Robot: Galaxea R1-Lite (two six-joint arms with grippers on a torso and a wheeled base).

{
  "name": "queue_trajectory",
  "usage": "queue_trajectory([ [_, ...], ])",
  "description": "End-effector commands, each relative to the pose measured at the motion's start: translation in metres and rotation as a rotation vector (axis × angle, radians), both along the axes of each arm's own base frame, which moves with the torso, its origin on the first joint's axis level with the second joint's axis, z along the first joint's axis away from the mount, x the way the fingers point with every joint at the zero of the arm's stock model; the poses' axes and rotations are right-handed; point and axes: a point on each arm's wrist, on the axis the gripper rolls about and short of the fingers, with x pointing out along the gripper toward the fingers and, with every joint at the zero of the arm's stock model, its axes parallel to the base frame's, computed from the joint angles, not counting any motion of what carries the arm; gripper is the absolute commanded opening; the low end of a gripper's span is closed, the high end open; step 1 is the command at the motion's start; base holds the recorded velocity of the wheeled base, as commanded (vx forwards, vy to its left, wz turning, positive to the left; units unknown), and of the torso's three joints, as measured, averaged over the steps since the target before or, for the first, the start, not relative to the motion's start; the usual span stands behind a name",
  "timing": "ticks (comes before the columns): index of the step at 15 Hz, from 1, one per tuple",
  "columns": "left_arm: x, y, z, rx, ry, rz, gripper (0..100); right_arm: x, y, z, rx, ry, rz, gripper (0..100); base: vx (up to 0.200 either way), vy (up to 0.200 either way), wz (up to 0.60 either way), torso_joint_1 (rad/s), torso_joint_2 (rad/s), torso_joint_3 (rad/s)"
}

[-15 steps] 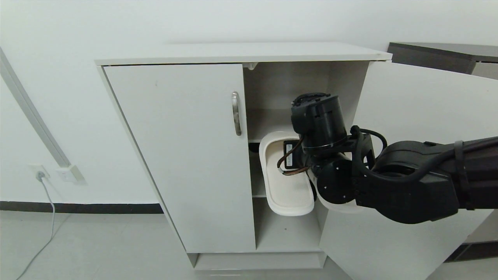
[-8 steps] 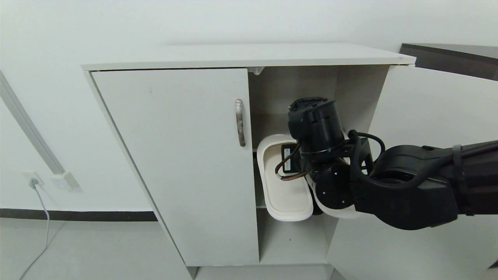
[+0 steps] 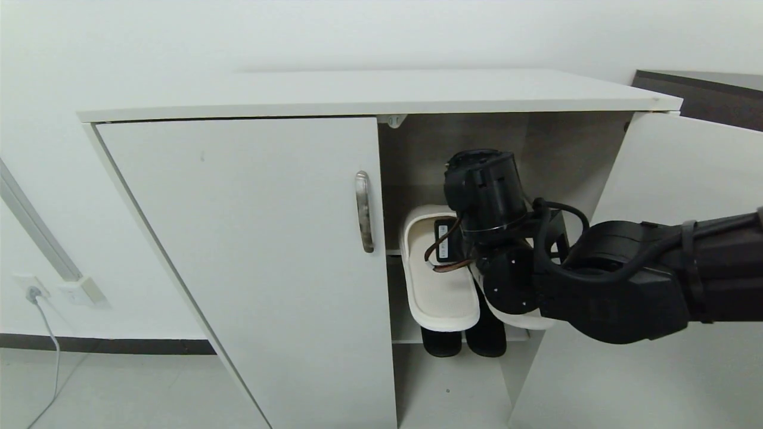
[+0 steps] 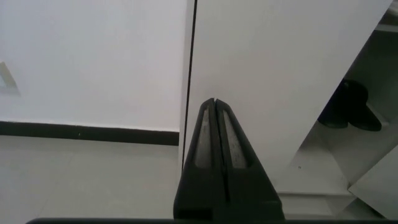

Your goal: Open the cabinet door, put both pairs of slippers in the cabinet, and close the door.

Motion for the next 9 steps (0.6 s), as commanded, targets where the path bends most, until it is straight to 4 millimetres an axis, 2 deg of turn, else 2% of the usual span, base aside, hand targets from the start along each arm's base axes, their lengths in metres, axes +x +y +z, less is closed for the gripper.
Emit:
queue_trajectory([
  [1,0.0000,0.0000,0.0000,0.001,0.000,0.001,0,0.0060,0.0004,-0.0040,-0.007,0.006,-0.011,0,0.000,0.000,0.00,0.000,0.00,0.000],
  [4,0.0000,0.0000,0.0000,0.001,0.000,0.001,0,0.0079,0.0007,-0.0013,-0.001,-0.002,-0.015,0,0.000,0.000,0.00,0.000,0.00,0.000],
  [7,0.0000,0.0000,0.0000,-0.001,0.000,0.001,0,0.0080,0.0008,-0.0005,-0.007,-0.004,-0.013,0,0.200,0.000,0.00,-0.006,0.01,0.004],
  [9,0.0000,0.0000,0.0000,-0.001,0.000,0.002,0,0.0099,0.0011,-0.0023,-0.011,-0.001,-0.014,0,0.000,0.000,0.00,0.000,0.00,0.000],
])
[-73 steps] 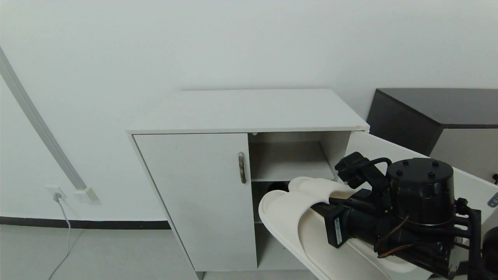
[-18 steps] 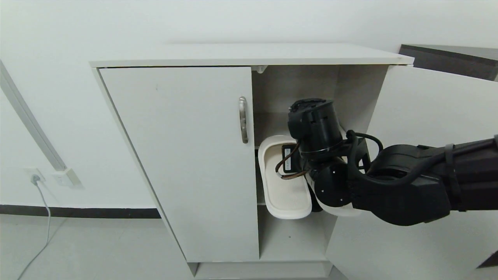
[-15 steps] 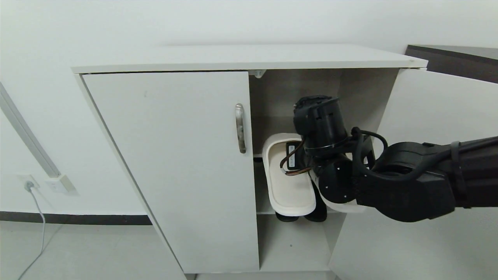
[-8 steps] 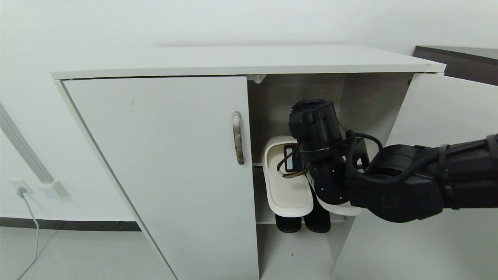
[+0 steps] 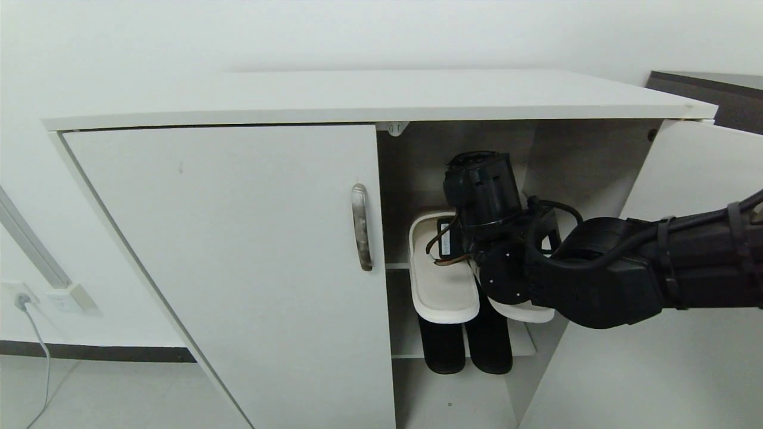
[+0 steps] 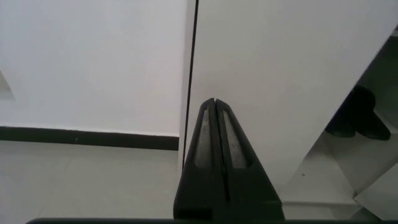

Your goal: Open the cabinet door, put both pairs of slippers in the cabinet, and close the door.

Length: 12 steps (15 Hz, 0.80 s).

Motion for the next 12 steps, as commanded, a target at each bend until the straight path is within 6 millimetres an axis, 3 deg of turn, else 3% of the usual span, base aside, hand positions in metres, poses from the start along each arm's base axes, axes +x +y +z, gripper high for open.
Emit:
queue_trajectory([
  [1,0.000,0.000,0.000,-0.001,-0.002,0.002,0,0.002,0.002,-0.002,-0.001,0.002,0.000,0,0.000,0.000,0.00,0.000,0.00,0.000],
  [4,0.000,0.000,0.000,-0.001,-0.002,0.002,0,0.007,0.003,-0.005,-0.007,0.008,0.008,0,0.000,0.000,0.00,0.000,0.00,0.000],
  [12,0.000,0.000,0.000,-0.004,-0.002,0.002,0,0.056,0.004,0.003,-0.017,-0.035,0.006,0,0.000,0.000,0.00,0.000,0.00,0.000],
])
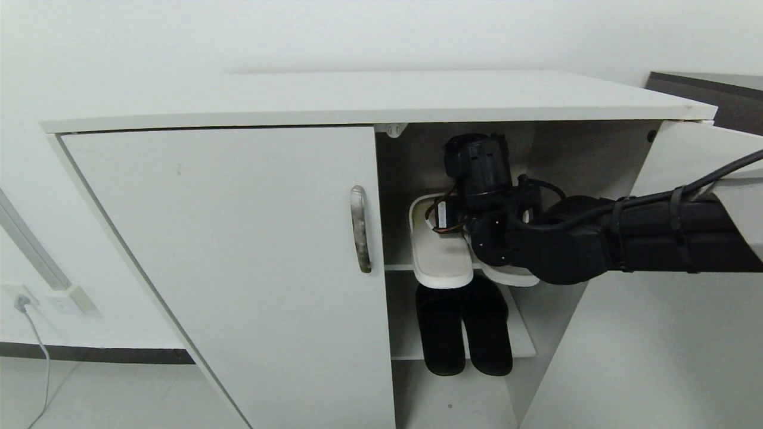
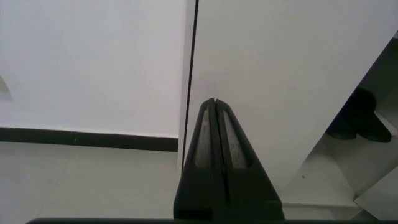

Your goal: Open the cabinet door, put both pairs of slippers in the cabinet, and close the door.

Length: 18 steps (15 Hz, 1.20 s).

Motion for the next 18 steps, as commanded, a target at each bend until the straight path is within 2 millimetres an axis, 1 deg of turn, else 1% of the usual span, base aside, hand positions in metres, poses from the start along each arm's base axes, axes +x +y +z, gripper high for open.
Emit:
queue_trajectory([
  [1,0.000,0.000,0.000,0.000,-0.001,0.000,0,0.012,0.002,-0.004,-0.005,-0.007,-0.013,0,0.000,0.000,0.00,0.000,0.00,0.000],
  [3,0.000,0.000,0.000,0.000,-0.001,0.000,0,0.017,0.002,-0.002,-0.014,-0.014,-0.016,0,0.000,0.000,0.00,0.000,0.00,0.000],
  [6,0.000,0.000,0.000,0.000,-0.001,0.000,0,0.025,0.001,-0.005,-0.015,-0.015,-0.031,0,0.000,0.000,0.00,0.000,0.00,0.000],
  [9,0.000,0.000,0.000,0.000,-0.001,0.000,0,0.029,0.000,-0.009,-0.020,-0.007,-0.037,0,0.000,0.000,0.00,0.000,0.00,0.000],
  [12,0.000,0.000,0.000,-0.002,-0.001,0.000,0,0.029,0.000,-0.011,-0.022,-0.004,-0.037,0,0.000,0.000,0.00,0.000,0.00,0.000],
  [13,0.000,0.000,0.000,-0.002,-0.001,0.000,0,0.030,0.000,-0.012,-0.021,-0.003,-0.038,100,0.000,0.000,0.00,0.000,0.00,0.000],
  [15,0.000,0.000,0.000,-0.002,-0.001,0.002,0,0.030,0.000,-0.013,-0.022,0.000,-0.038,100,0.000,0.000,0.00,0.000,0.00,0.000],
  [16,0.000,0.000,0.000,-0.003,-0.001,0.002,0,0.026,-0.001,-0.015,-0.030,0.009,-0.035,100,0.000,0.000,0.00,0.000,0.00,0.000],
  [17,0.000,0.000,0.000,-0.002,-0.001,0.002,0,0.021,-0.003,-0.013,-0.033,0.013,-0.034,100,0.000,0.000,0.00,0.000,0.00,0.000],
  [18,0.000,0.000,0.000,-0.003,-0.001,0.002,0,0.012,-0.005,-0.011,-0.038,0.017,-0.024,100,0.000,0.000,0.00,0.000,0.00,0.000],
])
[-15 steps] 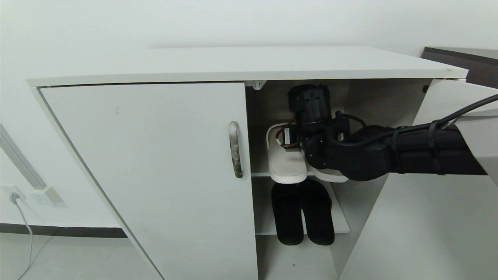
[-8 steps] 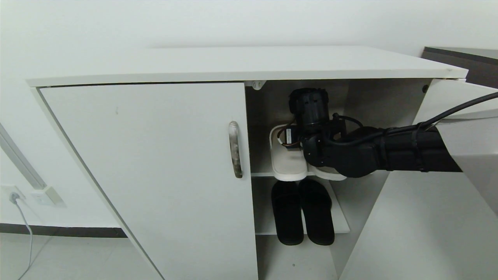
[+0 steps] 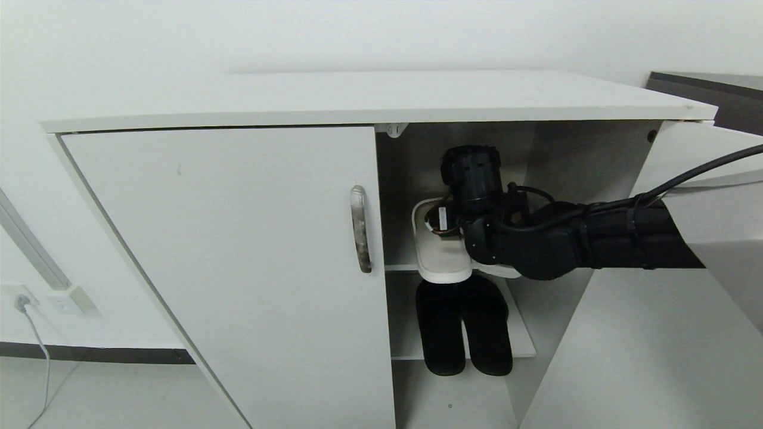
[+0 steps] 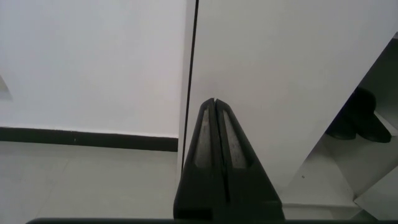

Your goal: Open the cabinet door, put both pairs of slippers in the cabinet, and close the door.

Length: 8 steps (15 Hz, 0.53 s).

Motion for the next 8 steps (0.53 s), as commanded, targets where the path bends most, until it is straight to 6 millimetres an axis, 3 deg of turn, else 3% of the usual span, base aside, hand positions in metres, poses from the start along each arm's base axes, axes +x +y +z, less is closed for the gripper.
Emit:
queue_trajectory([
  [1,0.000,0.000,0.000,0.000,0.000,0.002,0,-0.019,-0.007,0.011,0.003,-0.004,0.014,100,0.000,0.000,0.00,0.000,0.00,0.000],
  [5,0.000,0.000,0.000,-0.002,0.000,0.000,0,-0.075,-0.020,0.031,0.023,-0.015,0.078,100,0.000,0.000,0.00,0.000,0.00,0.000],
  [8,0.000,0.000,0.000,0.000,0.000,0.000,0,-0.114,-0.031,0.033,0.037,-0.028,0.141,100,0.000,0.000,0.00,0.000,0.00,0.000],
])
